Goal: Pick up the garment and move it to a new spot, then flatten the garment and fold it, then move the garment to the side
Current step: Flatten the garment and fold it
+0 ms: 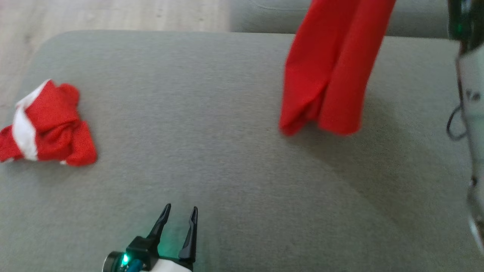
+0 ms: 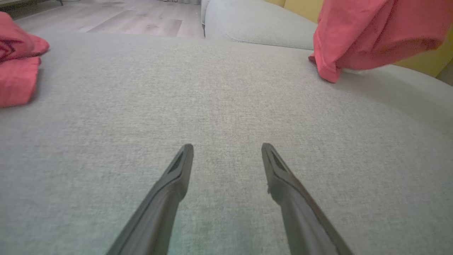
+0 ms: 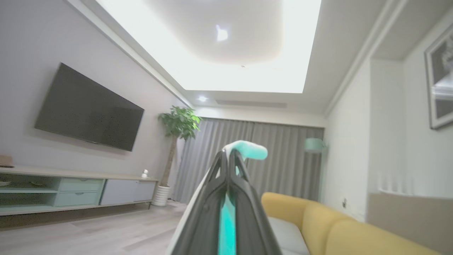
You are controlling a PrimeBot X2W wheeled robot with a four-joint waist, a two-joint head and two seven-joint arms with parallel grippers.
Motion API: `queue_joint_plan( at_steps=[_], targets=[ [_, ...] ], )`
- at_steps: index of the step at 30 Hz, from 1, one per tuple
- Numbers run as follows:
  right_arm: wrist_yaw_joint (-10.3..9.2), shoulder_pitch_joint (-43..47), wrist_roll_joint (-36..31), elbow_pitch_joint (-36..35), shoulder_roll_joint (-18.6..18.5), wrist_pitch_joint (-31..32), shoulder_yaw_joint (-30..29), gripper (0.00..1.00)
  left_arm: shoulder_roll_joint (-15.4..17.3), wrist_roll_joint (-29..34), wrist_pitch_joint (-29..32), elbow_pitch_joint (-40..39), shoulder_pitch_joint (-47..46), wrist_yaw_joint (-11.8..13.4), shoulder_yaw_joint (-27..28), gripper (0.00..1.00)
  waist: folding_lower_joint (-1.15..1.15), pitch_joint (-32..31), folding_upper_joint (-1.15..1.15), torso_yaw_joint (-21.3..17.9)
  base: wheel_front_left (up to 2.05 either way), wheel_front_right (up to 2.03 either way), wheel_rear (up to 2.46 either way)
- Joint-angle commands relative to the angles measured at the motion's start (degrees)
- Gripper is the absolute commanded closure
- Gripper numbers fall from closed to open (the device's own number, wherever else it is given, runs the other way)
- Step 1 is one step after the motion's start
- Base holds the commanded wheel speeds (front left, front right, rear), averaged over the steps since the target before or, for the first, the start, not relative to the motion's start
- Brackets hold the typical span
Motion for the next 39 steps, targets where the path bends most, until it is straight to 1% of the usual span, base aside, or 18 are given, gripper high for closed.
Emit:
queue_joint_plan(
  at_steps=[1,2,5,8,10,12,16,18,20,23,26,27,28,33,34,37,39],
  targets=[
    [-0.04,-4.85,1.22,-2.27,-0.56,-0.28,4.30,1.00,-0.03,-1.02,-0.56,-0.83,-1.14,0.15,0.52,0.00,0.00,-1.38,0.00,3.16,0.00,0.00,0.00],
    [-0.04,-4.85,1.22,-2.27,-0.56,-0.28,4.30,1.00,-0.03,-1.02,-0.56,-0.83,-1.14,0.15,0.52,0.00,0.00,-1.38,0.00,3.16,0.00,0.00,0.00],
    [-0.04,-10.41,3.35,-2.45,-1.23,-0.28,7.17,1.00,-0.03,-1.84,-0.56,-0.46,-0.40,0.61,-0.62,0.00,0.00,-2.20,0.00,5.09,0.00,0.00,0.00],
    [-0.04,-13.34,5.03,-2.81,-1.90,-0.28,9.00,1.00,-0.03,-2.22,-0.56,-0.47,0.44,1.18,-0.80,0.00,0.00,-2.47,0.00,5.80,0.00,0.00,0.00],
    [-0.04,-13.07,5.95,-3.62,-2.88,-0.28,9.33,1.00,-0.03,-2.30,-0.56,-0.54,0.83,1.38,-0.45,0.00,0.00,-2.52,0.00,5.64,0.00,0.00,0.00],
    [-0.04,-10.99,7.03,-4.47,-4.20,-0.29,9.68,1.00,-0.03,-2.26,-0.56,-0.78,1.09,1.62,0.21,0.00,0.00,-2.30,0.00,4.85,0.00,0.00,0.00],
    [-0.04,-2.49,8.50,-6.10,-9.32,-0.29,11.74,1.00,-0.03,-1.82,-0.56,-1.13,0.87,1.59,1.01,0.00,0.00,-1.47,0.00,2.49,0.00,0.00,0.00],
    [-0.04,3.62,9.26,-6.05,-11.97,-0.29,11.57,1.00,-0.03,-1.64,-0.56,-1.27,0.49,1.46,1.15,0.00,0.00,-1.04,0.00,1.11,0.00,0.00,0.00],
    [-0.04,10.32,10.29,-5.87,-14.06,-0.29,9.68,1.00,-0.03,-1.34,-0.56,-1.37,0.00,1.35,1.13,0.00,0.00,-0.83,0.00,-0.09,0.00,0.00,0.00],
    [-0.04,20.04,11.19,-5.68,-15.82,-0.29,6.38,1.00,-0.03,-0.98,-0.56,-1.52,-0.51,1.28,1.32,0.00,0.00,-0.64,0.00,-1.96,0.00,0.00,0.00],
    [-0.04,28.44,12.72,-2.65,-15.57,-0.29,3.03,1.00,-0.03,-0.86,-0.56,-1.53,-0.85,1.00,1.66,0.00,0.00,-0.83,0.00,-3.72,0.00,0.00,0.00],
    [-0.04,30.84,13.45,-0.74,-14.91,-0.29,2.14,0.57,-0.03,-0.83,-0.56,-1.61,-0.97,0.94,1.81,0.00,0.00,-0.95,0.00,-4.32,0.00,0.00,0.00],
    [-0.04,32.57,14.14,0.05,-14.09,-0.29,1.25,0.00,-0.03,-1.09,-0.56,-1.90,-1.08,0.86,1.98,0.00,0.00,-1.03,0.00,-4.83,0.00,0.00,0.00],
    [-0.04,39.17,12.11,-0.31,-10.29,-0.29,-4.35,0.00,-0.03,-2.16,-0.56,-3.16,-3.25,0.30,1.82,0.00,0.00,-0.90,0.00,-6.74,0.00,0.00,0.00],
    [-0.04,41.14,10.79,-1.05,-8.42,-0.29,-5.70,0.00,-0.03,-2.89,-0.56,-3.65,-4.94,0.02,1.50,0.00,0.00,-0.62,0.00,-7.23,0.00,0.00,0.00],
    [-0.04,43.33,9.38,-2.37,-5.78,-0.29,-6.58,0.00,-0.03,-5.32,-0.56,-3.90,-8.23,-0.58,0.92,0.00,0.00,0.12,0.00,-7.91,0.00,0.00,0.00],
    [-0.04,44.20,8.95,-3.09,-4.24,-0.29,-6.66,0.00,-0.03,-7.82,-0.56,-2.56,-10.79,-1.45,-0.45,0.00,0.00,0.69,0.00,-8.32,0.00,0.00,0.00]
  ],
)
